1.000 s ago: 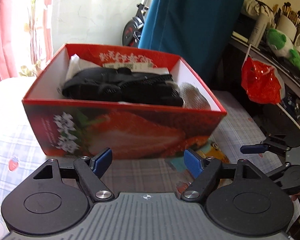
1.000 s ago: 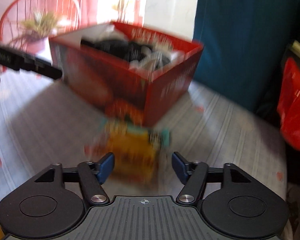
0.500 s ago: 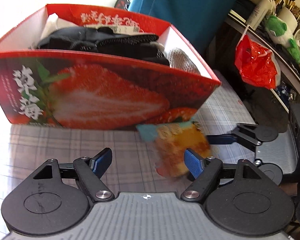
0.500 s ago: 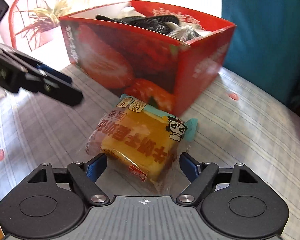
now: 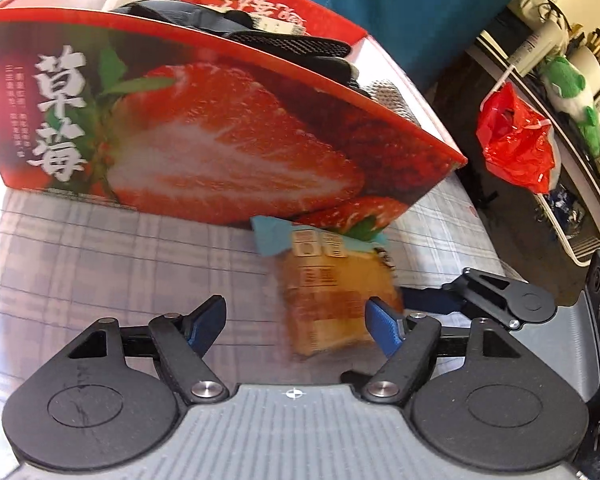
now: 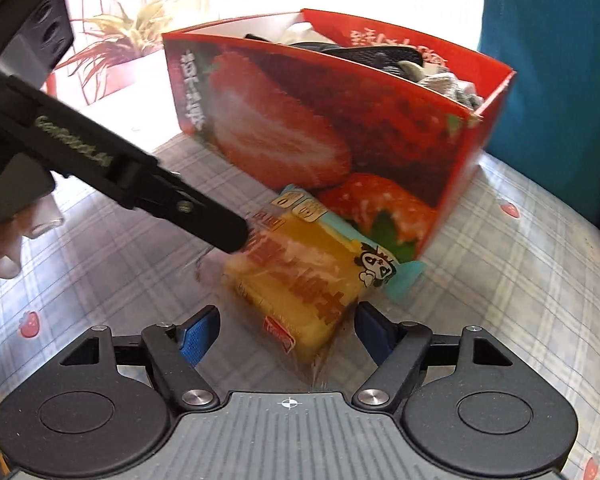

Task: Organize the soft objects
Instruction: 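Close the left gripper on the cake packet while the right gripper closes on it, then lift the yellow cake packet with both grippers over the red box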

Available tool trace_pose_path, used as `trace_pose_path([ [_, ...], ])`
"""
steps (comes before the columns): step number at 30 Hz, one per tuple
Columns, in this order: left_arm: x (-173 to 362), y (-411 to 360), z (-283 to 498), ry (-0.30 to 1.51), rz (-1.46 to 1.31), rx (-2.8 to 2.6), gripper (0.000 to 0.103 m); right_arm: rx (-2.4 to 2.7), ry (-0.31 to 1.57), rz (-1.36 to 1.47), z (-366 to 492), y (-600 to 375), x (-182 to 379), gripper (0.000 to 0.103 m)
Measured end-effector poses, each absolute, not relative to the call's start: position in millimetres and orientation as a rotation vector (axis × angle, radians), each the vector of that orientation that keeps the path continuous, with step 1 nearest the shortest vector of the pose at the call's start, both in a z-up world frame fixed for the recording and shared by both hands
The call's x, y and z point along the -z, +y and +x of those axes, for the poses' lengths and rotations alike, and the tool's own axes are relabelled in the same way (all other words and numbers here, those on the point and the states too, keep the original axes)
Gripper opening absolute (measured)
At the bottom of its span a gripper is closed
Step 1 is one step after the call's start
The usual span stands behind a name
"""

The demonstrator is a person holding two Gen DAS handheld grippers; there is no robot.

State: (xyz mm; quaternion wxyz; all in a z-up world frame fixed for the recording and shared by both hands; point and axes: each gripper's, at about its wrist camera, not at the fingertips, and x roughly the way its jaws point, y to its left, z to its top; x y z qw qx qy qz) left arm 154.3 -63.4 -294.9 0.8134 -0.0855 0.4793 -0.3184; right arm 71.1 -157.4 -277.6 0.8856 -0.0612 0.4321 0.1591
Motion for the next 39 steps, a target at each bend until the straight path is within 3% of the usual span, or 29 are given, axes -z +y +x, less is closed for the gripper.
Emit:
trace_pose_path([
  [4, 297, -73, 159, 1.022, -0.17, 0.69, 0.074, -0.313, 0.899, -0.132, 72, -157, 278, 0.072],
  [8, 304, -83, 167, 1.04, -0.172, 0.704, 0.062, -0.263, 0.897, -0.074, 75, -165, 281, 0.074],
  [11, 307, -83, 168, 1.041, -0.187, 0.72, 0.062, -0.254, 0.889, -0.034, 74, -165, 283, 0.07],
  [15, 309, -75, 166, 1.062, -0.208, 0.738, 0.061, -0.269, 0.879, 0.001, 69, -157, 282, 0.052],
  [22, 299, -52, 159, 1.036, -0.208, 0.714, 0.058, -0.294, 0.857, -0.024, 70, -129, 275, 0.047],
  [39, 175, -13, 157, 0.759, -0.148, 0.732, 0.057, -0.326, 0.671, -0.09, 94, -96, 162, 0.047],
])
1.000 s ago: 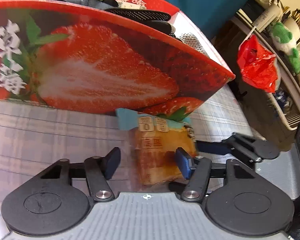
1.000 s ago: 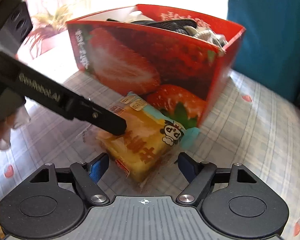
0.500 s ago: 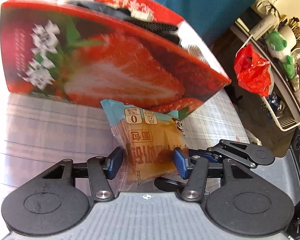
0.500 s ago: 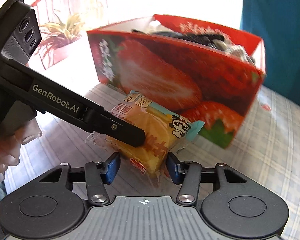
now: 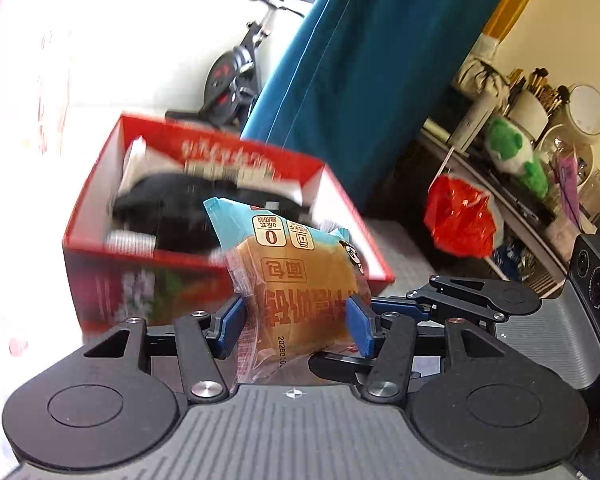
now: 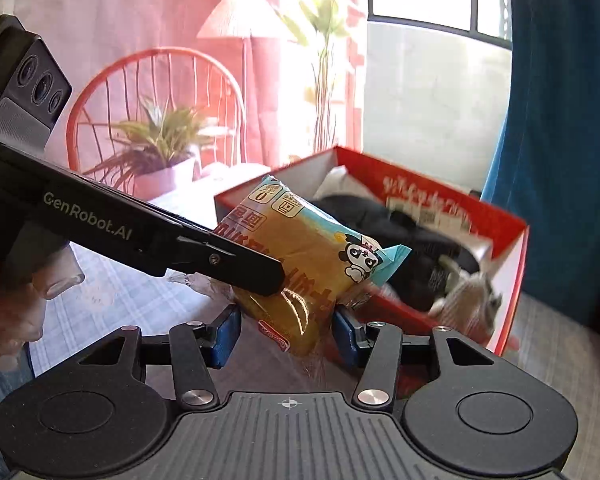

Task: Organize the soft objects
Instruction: 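Lift the yellow cake packet with both grippers over the red box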

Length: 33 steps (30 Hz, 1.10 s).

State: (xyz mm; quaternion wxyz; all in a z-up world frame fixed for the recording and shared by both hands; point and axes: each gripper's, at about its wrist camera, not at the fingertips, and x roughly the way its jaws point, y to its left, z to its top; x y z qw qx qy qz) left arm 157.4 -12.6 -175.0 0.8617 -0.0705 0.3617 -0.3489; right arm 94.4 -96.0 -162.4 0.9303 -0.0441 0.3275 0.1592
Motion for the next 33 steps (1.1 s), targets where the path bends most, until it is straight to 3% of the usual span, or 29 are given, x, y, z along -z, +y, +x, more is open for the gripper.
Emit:
trace_pose_path([
  [12, 146, -42, 227, 0.728, -0.131, 0.751, 0.056, -0.238, 0.618, -0.109, 165, -125, 136, 0.047],
  [28, 211, -74, 298, 0.937, -0.153, 0.702, 0.055, -0.178, 0.777, -0.063, 226, -148, 203, 0.047],
  [33, 219, -82, 304, 0.965, -0.101, 0.692, 0.059, -0.177, 0.818, -0.043, 232, -154, 215, 0.049],
])
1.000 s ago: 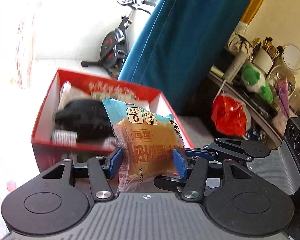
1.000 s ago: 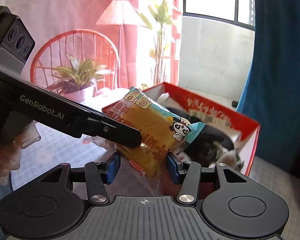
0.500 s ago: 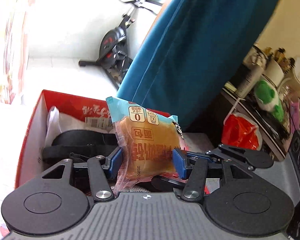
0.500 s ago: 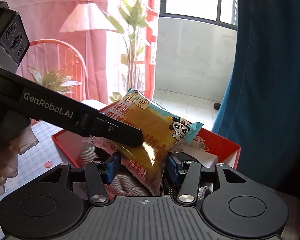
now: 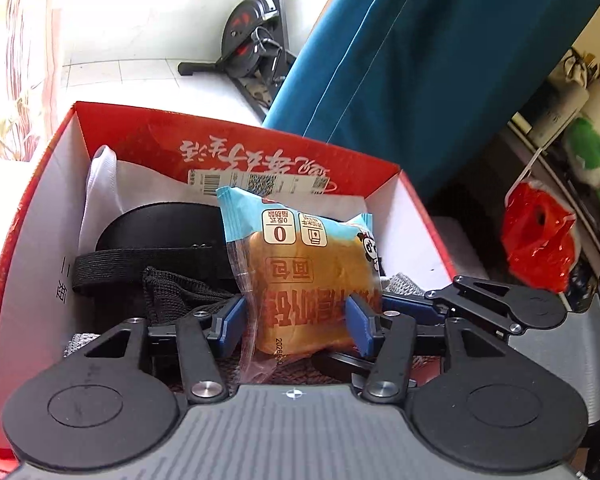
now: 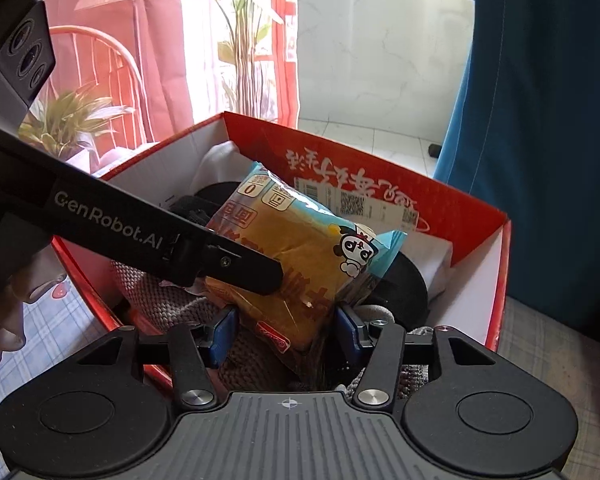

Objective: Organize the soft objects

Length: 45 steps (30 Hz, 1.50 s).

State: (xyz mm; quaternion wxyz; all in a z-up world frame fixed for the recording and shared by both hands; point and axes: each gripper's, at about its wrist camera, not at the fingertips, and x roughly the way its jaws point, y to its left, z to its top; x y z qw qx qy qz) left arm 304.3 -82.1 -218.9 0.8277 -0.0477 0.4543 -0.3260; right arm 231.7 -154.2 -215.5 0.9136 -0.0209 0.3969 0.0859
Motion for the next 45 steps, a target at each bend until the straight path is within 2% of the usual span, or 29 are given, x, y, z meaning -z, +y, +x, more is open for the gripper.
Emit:
trace_pose_path([
  [14, 229, -89, 313, 0.993, -0.112, 0.666, 0.065, -0.149, 0.855, 0.093, 236, -173, 227, 0.051],
  [22, 216, -87, 297, 0.955, -0.086, 0.621, 0.068, -0.107, 0.837, 0.117, 225, -176, 218, 0.054],
  [23, 212, -85, 294, 0.948, -0.078, 0.61, 0.071, -0.102, 0.832, 0.113, 222, -176, 214, 0.054],
  [27, 187, -73, 275, 0.853, -0.029, 0.566, 0.09, -0.071, 0.79, 0.1, 206, -179, 196, 0.069],
  [32, 142, -53, 234, 0.672, 0.034, 0.474, 0.102, -0.006, 0.694, 0.094, 177, -179, 165, 0.086],
  [34, 124, -45, 212, 0.593, 0.065, 0.436, 0.103, 0.015, 0.649, 0.093, 163, -177, 150, 0.099],
  [35, 114, -42, 202, 0.561, 0.08, 0.413, 0.103, 0.027, 0.62, 0.094, 155, -175, 142, 0.101],
  [45, 42, -24, 95, 0.319, 0.246, 0.219, 0.103, 0.068, 0.381, 0.127, 65, -153, 56, 0.103],
])
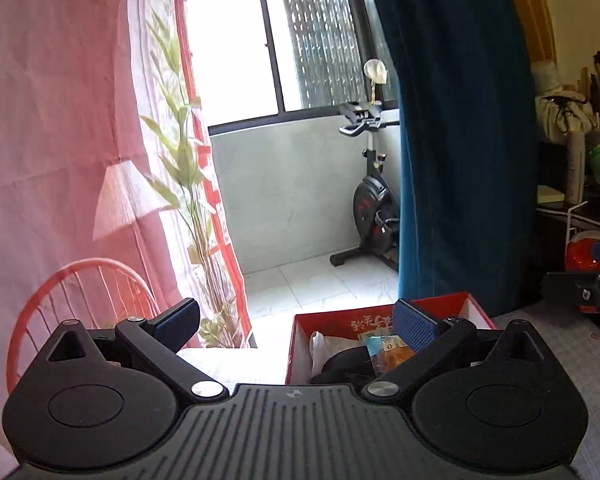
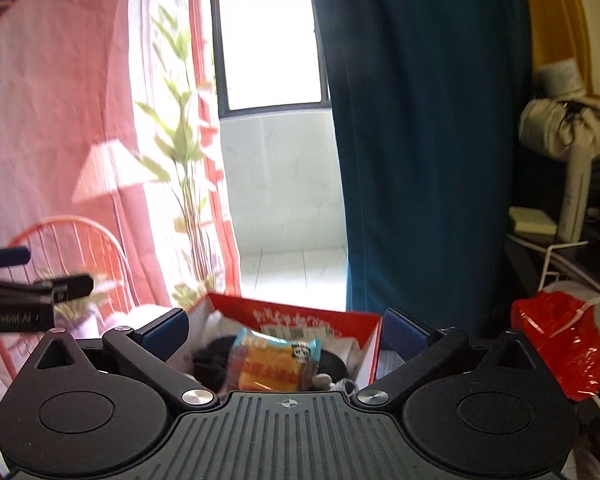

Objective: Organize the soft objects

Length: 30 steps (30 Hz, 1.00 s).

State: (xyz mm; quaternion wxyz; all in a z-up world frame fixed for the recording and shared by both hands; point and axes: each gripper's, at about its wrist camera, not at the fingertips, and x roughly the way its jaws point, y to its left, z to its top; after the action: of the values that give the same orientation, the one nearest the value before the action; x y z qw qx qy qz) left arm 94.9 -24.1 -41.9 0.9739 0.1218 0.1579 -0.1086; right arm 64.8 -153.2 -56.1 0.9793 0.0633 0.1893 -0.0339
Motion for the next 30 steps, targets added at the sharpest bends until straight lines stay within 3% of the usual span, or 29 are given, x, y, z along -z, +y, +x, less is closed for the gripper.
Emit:
trace_pose_path([
  [17, -22, 16, -35, 0.244, 0.131, 0.268, 0.103, 0.092, 0.21, 0.099, -69, -96, -23, 0.103],
  [30, -23, 26, -44, 0.249, 0.126, 0.226, 0.103, 0.095, 0.197, 0.1, -85, -92, -31, 0.103],
])
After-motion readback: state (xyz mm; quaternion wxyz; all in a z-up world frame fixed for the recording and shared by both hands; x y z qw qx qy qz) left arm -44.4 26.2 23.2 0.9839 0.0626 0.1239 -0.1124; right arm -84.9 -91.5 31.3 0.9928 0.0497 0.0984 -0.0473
